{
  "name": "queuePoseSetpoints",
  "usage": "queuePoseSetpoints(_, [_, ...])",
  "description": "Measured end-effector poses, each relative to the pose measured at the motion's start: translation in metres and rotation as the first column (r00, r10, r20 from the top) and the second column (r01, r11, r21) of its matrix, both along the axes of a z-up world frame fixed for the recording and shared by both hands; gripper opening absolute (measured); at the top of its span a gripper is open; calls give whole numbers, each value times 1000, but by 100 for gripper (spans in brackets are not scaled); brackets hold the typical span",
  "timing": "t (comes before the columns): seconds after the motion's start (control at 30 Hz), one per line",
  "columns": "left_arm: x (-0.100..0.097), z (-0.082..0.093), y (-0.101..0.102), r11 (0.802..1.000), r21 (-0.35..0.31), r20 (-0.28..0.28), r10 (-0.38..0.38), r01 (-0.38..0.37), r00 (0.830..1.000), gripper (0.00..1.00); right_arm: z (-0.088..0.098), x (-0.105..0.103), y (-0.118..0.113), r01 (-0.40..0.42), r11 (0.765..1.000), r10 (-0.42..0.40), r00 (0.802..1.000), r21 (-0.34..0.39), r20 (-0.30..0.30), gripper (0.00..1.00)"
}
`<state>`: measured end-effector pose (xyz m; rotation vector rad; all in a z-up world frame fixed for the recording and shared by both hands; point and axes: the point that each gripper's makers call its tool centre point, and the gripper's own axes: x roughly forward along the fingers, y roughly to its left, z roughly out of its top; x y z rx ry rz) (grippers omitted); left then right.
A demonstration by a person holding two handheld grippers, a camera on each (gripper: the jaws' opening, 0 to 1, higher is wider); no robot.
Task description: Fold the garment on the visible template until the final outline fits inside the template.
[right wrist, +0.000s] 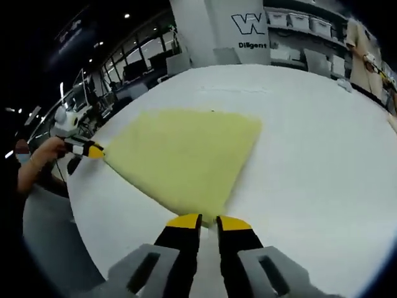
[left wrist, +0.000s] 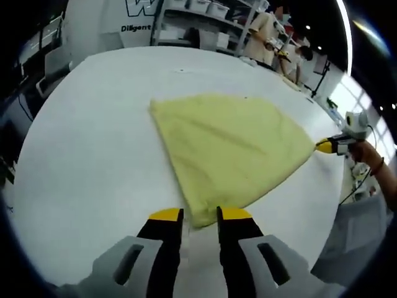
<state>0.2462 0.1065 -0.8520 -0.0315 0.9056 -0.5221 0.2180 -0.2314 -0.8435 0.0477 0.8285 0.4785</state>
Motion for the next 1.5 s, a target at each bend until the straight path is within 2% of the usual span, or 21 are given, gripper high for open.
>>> queuePoseSetpoints(0.03, [1, 2, 0, 1000, -7, 5, 7, -7, 1000, 26, 5, 0, 3, 16, 1000, -16, 1000, 19, 3, 22])
queuePoseSetpoints(0.13, [-2, 11, 0, 1000, 2, 24, -6, 6, 1000, 35, 12, -1, 6, 28, 1000, -28, 999, 3, 22, 40])
queuePoseSetpoints(0.23, [-3, 19, -1, 1000, -9, 43, 4, -3, 999, 50, 19, -1, 10, 43, 999, -43, 998, 16, 34, 54])
queuePoseSetpoints(0.3, [-6, 26, -5, 1000, -23, 60, -14, 15, 998, 61, 26, -2, 12, 53, 999, -53, 997, 15, 50, 61])
queuePoseSetpoints(0.43, [-13, 39, -8, 999, -44, 77, -15, 18, 997, 68, 41, -6, 18, 63, 998, -64, 995, 15, 76, 73])
queuePoseSetpoints(0.53, [-19, 45, -8, 999, -26, 91, -22, 24, 996, 76, 51, -11, 22, 72, 997, -73, 994, 12, 84, 79])
queuePoseSetpoints(0.7, [-27, 56, -15, 998, -43, 124, -35, 41, 992, 88, 64, -20, 29, 73, 997, -74, 993, 11, 89, 86])
queuePoseSetpoints(0.87, [-41, 57, -16, 998, -19, 111, -53, 56, 992, 95, 83, -29, 34, 88, 996, -90, 989, 18, 120, 97])
queuePoseSetpoints(0.93, [-45, 63, -16, 999, -13, 131, -50, 52, 990, 99, 89, -34, 37, 85, 996, -87, 988, 24, 124, 99])
queuePoseSetpoints(1.07, [-52, 68, -16, 999, -23, 122, -34, 37, 992, 99, 91, -41, 38, 80, 997, -81, 990, 14, 116, 99])
queuePoseSetpoints(1.2, [-58, 74, -16, 999, -12, 149, -29, 32, 988, 99, 91, -46, 39, 68, 998, -68, 991, 1, 112, 99])
queuePoseSetpoints(1.27, [-60, 73, -14, 1000, -13, 137, -12, 14, 991, 99, 91, -48, 40, 67, 998, -66, 991, -1, 116, 99])
queuePoseSetpoints(1.5, [-61, 73, -7, 1000, -18, 153, 28, -26, 988, 99, 88, -55, 41, 72, 997, -72, 991, 2, 112, 99])
